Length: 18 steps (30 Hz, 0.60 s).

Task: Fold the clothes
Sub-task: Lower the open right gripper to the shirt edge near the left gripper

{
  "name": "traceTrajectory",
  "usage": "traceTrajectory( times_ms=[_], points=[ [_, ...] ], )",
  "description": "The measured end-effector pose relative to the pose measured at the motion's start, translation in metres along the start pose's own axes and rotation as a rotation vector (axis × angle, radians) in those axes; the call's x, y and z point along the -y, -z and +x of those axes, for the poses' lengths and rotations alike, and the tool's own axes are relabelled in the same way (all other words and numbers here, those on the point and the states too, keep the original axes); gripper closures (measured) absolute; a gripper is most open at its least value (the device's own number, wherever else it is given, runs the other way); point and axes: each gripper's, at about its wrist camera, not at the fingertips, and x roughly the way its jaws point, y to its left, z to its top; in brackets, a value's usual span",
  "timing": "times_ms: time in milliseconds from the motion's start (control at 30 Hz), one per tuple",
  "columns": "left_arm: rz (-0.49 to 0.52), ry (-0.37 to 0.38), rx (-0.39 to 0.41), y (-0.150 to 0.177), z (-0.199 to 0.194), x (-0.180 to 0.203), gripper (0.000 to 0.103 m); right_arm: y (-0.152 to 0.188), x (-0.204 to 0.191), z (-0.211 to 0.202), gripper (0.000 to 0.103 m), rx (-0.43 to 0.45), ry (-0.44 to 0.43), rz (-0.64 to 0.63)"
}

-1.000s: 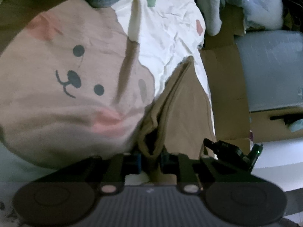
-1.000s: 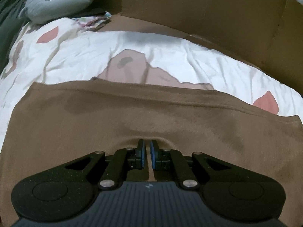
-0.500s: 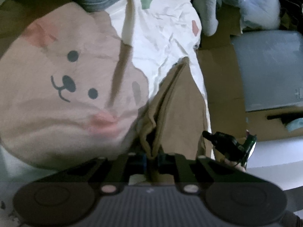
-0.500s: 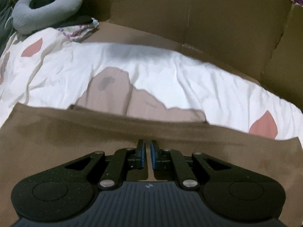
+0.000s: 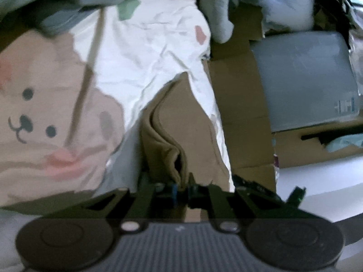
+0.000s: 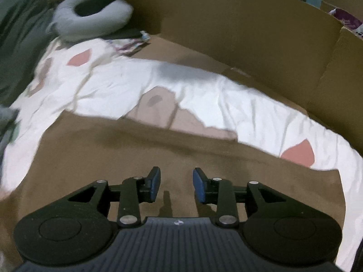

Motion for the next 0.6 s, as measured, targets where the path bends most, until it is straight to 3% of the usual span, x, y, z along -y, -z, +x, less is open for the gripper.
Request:
traceTrajectory(
  times_ms=[233, 333, 600],
  points=[
    [0.037, -0.005, -0.023, -0.007, 0.004, 0.033, 0.095, 0.03, -0.018, -0.051, 0.054, 0.009, -0.081, -0.063],
    [0.056, -0.02, -0.037, -0.007, 0.008, 0.044, 0.095, 0.037, -0.028, -0.061, 0.054, -0.002, -0.141, -0.015],
    [0.074, -0.013, -0.068, -0.01, 0.026, 0.071, 0.095, 0.048, -0.108, -0.074, 0.054, -0.011, -0.301, -0.204]
  ],
)
